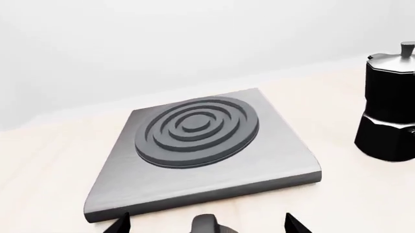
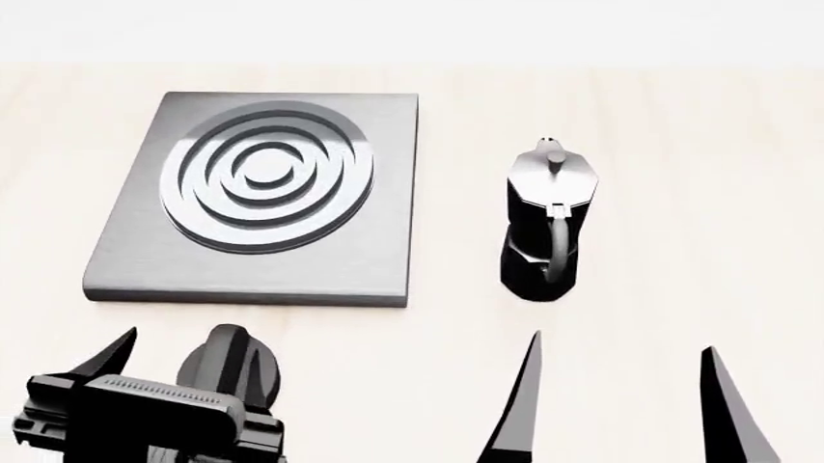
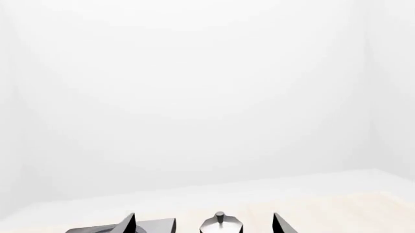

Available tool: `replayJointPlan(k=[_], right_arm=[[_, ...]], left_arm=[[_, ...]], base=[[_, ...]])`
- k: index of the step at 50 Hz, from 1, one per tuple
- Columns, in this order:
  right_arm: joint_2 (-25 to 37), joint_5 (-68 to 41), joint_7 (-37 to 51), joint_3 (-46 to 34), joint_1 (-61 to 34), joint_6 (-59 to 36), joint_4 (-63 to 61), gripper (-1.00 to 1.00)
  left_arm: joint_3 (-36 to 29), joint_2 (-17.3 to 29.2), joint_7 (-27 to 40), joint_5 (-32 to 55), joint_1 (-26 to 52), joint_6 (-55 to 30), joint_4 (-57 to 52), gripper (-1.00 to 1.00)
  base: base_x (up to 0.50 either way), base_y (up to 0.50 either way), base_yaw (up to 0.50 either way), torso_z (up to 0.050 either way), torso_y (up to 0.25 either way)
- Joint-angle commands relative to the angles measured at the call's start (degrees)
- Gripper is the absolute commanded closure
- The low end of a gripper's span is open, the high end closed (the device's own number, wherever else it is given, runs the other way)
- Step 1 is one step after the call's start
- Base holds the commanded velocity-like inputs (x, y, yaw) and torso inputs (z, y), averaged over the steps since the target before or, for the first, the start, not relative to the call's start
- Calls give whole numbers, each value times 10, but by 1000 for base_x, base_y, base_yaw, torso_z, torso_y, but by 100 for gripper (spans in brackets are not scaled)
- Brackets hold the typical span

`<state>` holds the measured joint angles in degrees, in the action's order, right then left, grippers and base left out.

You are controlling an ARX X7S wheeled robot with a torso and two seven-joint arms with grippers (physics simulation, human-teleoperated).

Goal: Turn on the stove.

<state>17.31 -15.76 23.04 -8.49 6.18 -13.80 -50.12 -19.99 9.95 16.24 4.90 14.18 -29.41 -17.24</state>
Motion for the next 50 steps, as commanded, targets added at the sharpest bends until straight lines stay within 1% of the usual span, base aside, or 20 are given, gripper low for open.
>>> replayJointPlan(k=[1, 15, 25, 50], right_arm=[[-5, 10, -8, 9, 0, 2, -2, -100], [3, 1, 1, 12, 1, 2, -8, -100], [7, -1, 5, 11, 2, 7, -6, -100], [17, -3, 15, 5, 2, 13, -6, -100]], left_arm=[[4, -21, -23, 5, 23, 9, 47, -100], [-11, -28, -18, 7, 33, 28, 99, -100], [-9, -32, -13, 13, 37, 58, 156, -100], [-20, -44, -7, 26, 63, 94, 244, -100]], base=[[0, 0, 0, 0, 0], [0, 0, 0, 0, 0], [0, 0, 0, 0, 0], [0, 0, 0, 0, 0]])
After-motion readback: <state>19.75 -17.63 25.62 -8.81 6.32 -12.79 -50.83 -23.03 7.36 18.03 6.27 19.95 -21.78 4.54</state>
